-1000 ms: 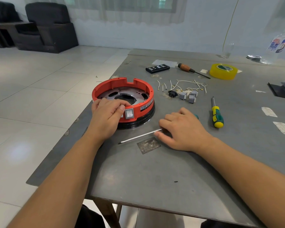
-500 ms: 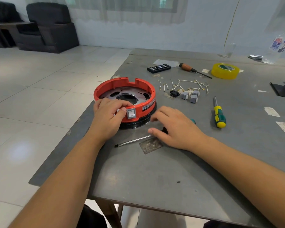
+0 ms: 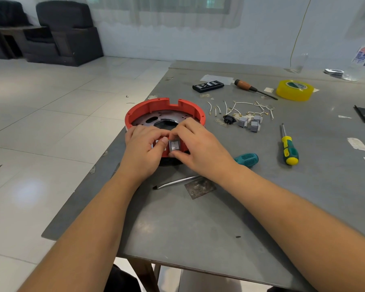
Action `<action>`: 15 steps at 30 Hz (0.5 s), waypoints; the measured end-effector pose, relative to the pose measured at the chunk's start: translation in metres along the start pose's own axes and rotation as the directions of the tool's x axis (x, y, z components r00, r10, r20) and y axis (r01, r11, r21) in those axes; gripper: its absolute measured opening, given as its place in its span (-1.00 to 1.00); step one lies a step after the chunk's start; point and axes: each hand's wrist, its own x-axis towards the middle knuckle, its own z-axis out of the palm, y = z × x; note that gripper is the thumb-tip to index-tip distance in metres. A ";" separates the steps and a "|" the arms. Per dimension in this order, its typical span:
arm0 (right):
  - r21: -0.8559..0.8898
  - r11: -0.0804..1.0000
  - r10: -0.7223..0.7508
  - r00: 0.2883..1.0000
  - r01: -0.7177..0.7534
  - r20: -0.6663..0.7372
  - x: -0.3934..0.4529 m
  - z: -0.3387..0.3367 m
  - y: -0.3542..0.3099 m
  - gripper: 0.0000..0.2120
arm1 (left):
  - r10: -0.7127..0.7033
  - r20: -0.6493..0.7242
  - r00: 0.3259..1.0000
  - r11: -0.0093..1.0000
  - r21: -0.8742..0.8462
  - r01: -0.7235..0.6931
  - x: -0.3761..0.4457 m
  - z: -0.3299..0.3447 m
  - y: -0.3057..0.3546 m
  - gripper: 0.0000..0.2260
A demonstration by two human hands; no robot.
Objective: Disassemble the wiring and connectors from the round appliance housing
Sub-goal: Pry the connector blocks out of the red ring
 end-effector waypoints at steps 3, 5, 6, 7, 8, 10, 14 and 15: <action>-0.029 1.000 0.010 0.999 -0.008 0.044 0.004 -0.003 -0.001 -0.69 | -0.005 -0.002 1.000 1.000 -0.002 0.005 0.001 0.001 0.000 -0.69; -0.065 0.998 -0.005 0.998 0.009 0.059 0.005 -0.005 -0.003 -0.69 | -0.007 -0.002 1.000 1.000 0.005 0.007 0.001 0.001 0.001 -0.69; -0.088 0.996 -0.018 0.998 0.023 0.059 0.005 -0.005 -0.005 -0.70 | -0.007 0.001 1.000 1.000 0.008 0.007 0.001 0.001 0.001 -0.69; -0.113 0.993 -0.035 0.998 0.041 0.055 0.006 -0.005 -0.006 -0.70 | -0.005 0.004 1.000 1.000 0.010 0.005 0.001 0.001 0.001 -0.69; -0.137 0.989 -0.054 0.997 0.061 0.050 0.006 -0.005 -0.007 -0.70 | -0.003 0.007 1.000 1.000 0.013 0.003 0.001 0.001 0.001 -0.69; -0.173 0.981 -0.081 0.996 0.087 0.043 0.006 -0.004 -0.009 -0.70 | -0.004 0.013 1.000 1.000 0.015 0.004 0.001 0.001 0.001 -0.69; -0.195 0.975 -0.096 0.992 0.109 0.076 0.008 -0.006 -0.009 -0.71 | -0.029 0.013 0.999 1.000 0.008 0.029 0.002 0.001 0.001 -0.68; -0.196 0.974 -0.101 0.991 0.116 0.084 0.008 -0.006 -0.009 -0.71 | -0.034 0.013 0.999 0.999 0.004 0.034 0.002 0.001 0.001 -0.68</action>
